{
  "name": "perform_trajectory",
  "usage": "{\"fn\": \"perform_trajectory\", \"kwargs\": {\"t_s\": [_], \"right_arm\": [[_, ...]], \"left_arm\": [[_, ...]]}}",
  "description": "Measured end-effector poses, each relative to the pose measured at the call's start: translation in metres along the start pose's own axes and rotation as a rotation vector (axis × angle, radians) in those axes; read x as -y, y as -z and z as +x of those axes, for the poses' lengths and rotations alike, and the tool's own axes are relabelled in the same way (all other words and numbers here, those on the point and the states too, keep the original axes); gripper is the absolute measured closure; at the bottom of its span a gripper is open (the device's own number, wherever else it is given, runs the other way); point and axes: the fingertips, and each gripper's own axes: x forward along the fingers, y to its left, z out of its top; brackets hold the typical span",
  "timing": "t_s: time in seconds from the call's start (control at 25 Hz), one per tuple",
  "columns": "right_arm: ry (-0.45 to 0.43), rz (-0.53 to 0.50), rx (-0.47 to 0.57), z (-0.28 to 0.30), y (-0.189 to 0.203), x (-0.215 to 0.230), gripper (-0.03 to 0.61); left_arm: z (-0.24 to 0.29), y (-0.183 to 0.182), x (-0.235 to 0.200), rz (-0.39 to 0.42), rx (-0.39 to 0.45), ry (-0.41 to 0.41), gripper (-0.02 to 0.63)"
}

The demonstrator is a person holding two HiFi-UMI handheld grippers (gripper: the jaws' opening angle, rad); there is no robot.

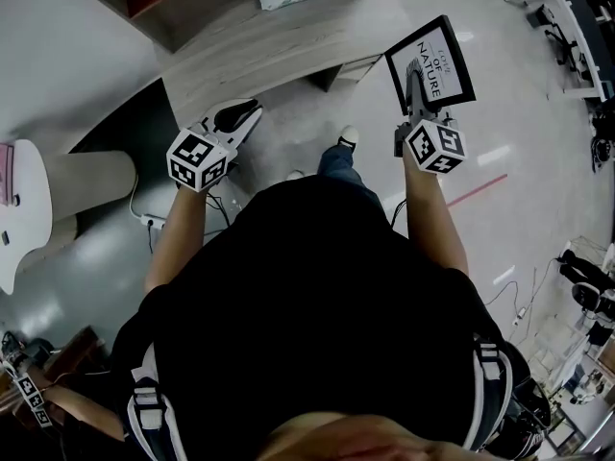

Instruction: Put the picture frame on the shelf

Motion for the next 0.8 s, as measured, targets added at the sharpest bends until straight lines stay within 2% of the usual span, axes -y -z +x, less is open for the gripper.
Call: {"fn": "perform_trajectory", "kwargs": {"t_s": [0.8], "right_arm": [[-0.065,0.014,-0.023,0.059,-0.006,0.041,0.557]], "left_arm": [[0.045,-0.029,-0.025,-0.029,-0.007,-0.084,0.561]]}}
